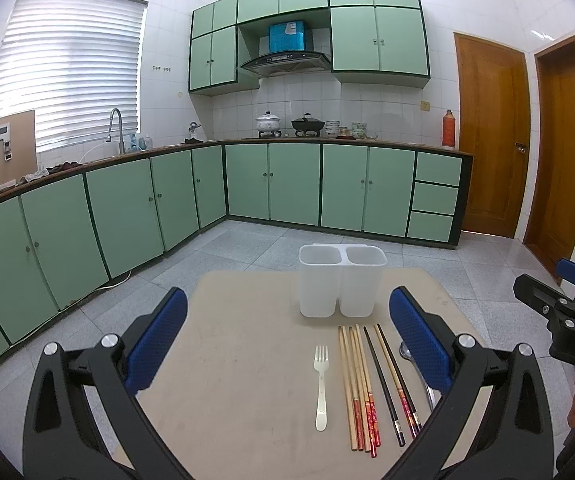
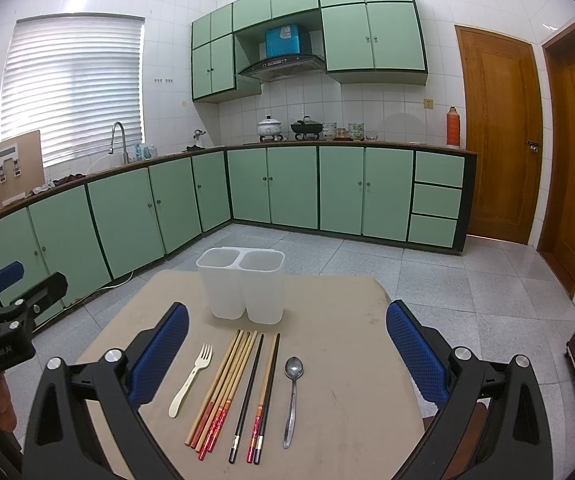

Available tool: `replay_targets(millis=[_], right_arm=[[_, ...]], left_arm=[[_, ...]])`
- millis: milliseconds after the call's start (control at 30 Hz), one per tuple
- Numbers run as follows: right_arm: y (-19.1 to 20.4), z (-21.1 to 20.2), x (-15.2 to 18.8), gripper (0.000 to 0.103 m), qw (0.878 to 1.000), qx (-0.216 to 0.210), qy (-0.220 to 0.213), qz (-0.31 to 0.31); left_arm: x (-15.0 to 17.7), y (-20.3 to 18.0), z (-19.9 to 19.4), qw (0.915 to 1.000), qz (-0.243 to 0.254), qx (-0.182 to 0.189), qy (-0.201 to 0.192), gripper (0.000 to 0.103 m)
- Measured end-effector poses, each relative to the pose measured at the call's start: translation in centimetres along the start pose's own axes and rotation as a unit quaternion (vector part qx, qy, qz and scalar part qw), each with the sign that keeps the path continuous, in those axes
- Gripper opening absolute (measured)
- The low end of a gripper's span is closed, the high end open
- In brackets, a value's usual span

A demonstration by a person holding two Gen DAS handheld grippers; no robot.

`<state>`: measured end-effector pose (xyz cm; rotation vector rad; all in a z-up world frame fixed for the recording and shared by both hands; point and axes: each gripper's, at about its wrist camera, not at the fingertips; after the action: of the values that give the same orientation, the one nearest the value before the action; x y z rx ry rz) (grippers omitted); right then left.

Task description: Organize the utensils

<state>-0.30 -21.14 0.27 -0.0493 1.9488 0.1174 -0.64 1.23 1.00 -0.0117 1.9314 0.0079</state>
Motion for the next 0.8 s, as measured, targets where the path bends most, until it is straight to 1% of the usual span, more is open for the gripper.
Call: replay_targets(millis=[600, 800], right_arm=[[0.1, 0.5, 0.2, 0.097, 1.000, 0.000, 0.001, -0.001], [0.3, 1.0, 0.9, 0.097, 1.000, 0.000, 0.004, -0.001]], left_arm=[[0.1, 0.1, 0.0, 1.0000, 0.001, 0.000, -0.001, 0.098], [0.3, 0.2, 0.2, 1.0000, 0.001, -0.001, 0.001, 0.098]])
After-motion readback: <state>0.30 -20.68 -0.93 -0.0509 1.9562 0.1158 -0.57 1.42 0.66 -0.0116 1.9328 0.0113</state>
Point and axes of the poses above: each gripper's, at about its wrist camera, not at the fingertips, and z roughly the way its jaws point, y to its left, x to its underside, and after that the axes turned 1 degree about -z, right-handed
